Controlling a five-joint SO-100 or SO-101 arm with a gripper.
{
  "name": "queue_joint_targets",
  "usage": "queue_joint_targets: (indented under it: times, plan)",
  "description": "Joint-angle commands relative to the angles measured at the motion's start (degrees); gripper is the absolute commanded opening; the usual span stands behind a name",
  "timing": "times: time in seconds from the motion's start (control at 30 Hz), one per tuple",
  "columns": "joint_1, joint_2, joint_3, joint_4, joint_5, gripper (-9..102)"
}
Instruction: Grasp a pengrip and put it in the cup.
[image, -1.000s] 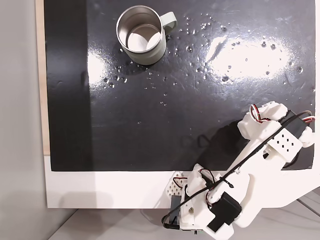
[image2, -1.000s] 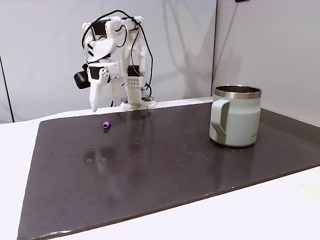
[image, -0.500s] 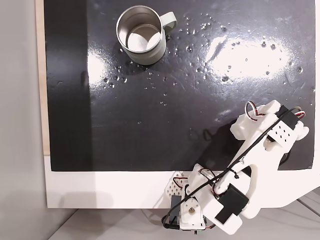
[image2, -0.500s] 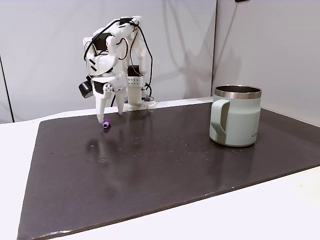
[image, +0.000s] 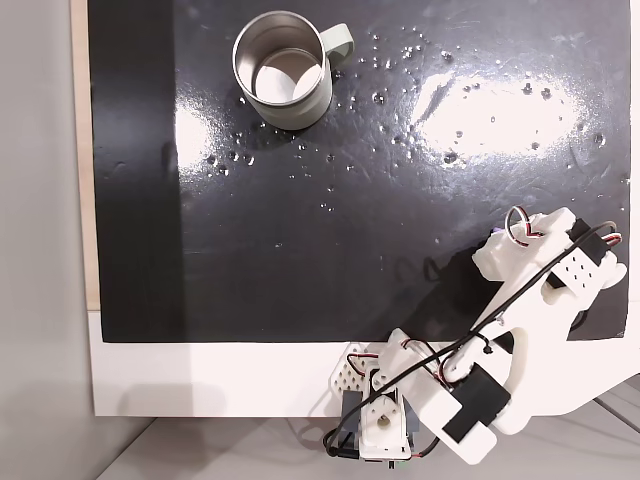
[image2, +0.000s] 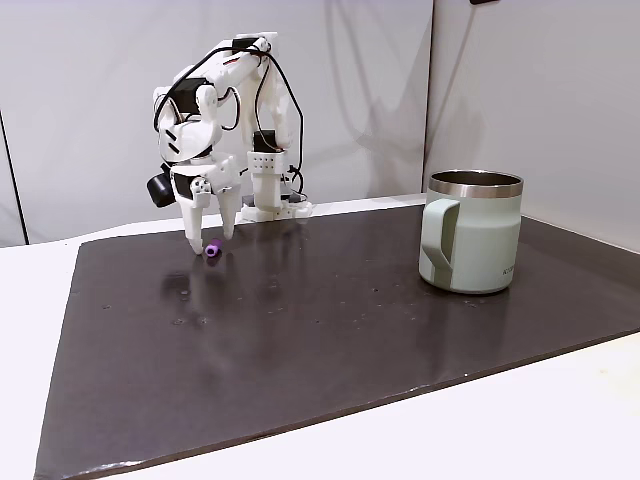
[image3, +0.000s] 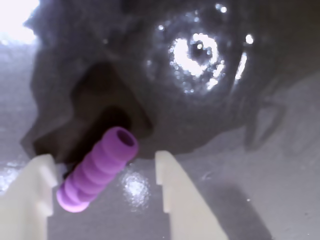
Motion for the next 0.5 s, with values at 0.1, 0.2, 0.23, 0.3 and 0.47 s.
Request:
queue_joint_targets:
  times: [0.1,0.2,0.23,0.3,0.47]
  plan:
    - [0.7,-2.0,-0.8,-1.0,-0.4,15]
    - [0.6,-4.6,-1.9,-0.9,-0.4,7]
    - [0.8,-5.3,-2.3,-0.8,-0.4,5]
    - [1.1,-6.2,-2.7,-0.8,-0.3,2]
    - [0.9,-6.1,-3.0,-0.5,0.3,0]
